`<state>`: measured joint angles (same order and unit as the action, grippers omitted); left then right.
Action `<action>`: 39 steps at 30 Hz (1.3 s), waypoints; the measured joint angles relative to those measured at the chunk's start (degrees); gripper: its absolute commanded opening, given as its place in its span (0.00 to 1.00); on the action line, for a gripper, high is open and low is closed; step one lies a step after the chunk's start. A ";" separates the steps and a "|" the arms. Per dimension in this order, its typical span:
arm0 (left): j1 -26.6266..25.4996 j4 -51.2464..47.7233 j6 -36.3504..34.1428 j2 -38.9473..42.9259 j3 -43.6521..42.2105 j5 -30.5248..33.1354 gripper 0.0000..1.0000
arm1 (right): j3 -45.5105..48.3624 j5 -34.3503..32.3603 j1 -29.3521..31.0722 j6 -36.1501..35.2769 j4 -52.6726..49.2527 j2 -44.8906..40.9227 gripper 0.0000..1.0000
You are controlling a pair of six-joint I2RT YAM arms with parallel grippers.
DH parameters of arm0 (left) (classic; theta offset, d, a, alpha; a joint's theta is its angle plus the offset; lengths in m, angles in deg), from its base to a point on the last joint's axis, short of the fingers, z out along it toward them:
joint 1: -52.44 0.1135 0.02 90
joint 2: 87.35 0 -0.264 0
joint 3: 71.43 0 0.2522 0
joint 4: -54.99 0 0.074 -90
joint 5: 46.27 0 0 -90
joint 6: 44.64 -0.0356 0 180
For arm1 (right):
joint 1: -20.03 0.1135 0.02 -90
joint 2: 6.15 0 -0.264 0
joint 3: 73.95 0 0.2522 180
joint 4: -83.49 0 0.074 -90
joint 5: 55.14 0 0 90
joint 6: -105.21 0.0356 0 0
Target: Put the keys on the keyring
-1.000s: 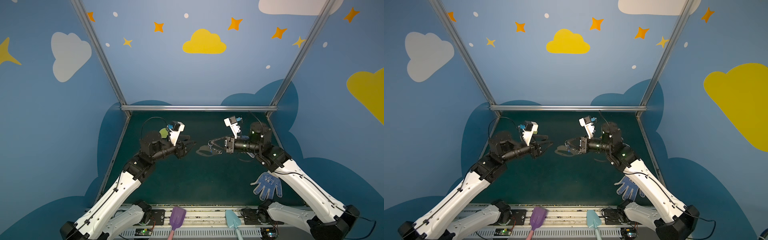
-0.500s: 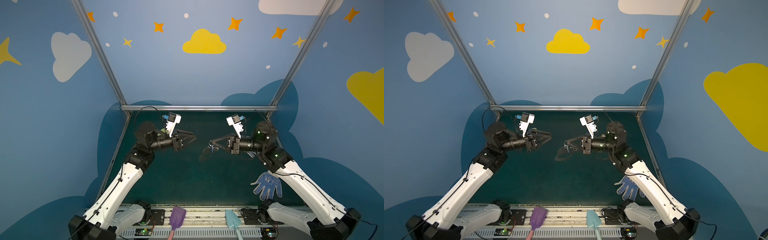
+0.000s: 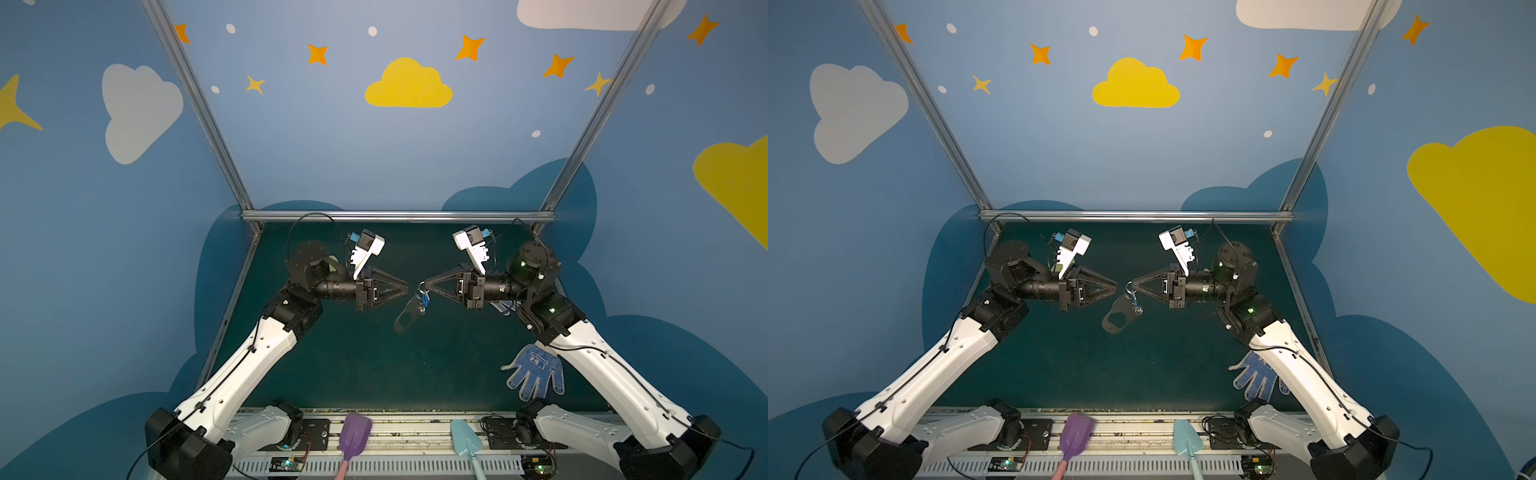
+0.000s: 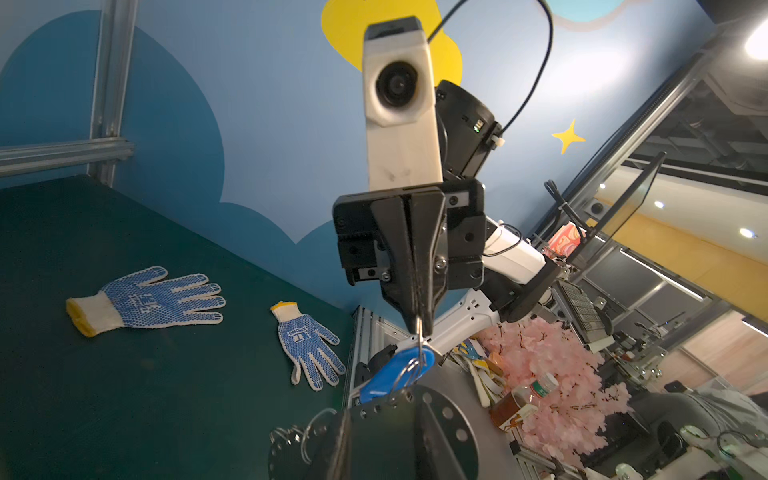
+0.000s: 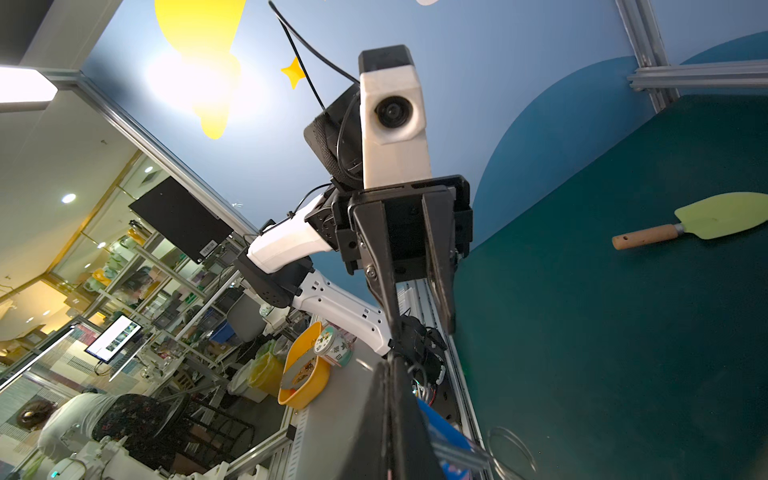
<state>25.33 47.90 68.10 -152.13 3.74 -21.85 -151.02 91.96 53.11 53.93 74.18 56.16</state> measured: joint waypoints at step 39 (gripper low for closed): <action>-4.96 -2.95 -3.32 -2.97 3.89 -1.57 0.04 | 0.00 2.75 0.13 4.24 6.05 1.66 0.00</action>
<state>20.37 44.95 64.78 -155.10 7.63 -23.43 -151.02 94.71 53.24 58.17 80.24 57.82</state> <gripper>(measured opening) 0.047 0.043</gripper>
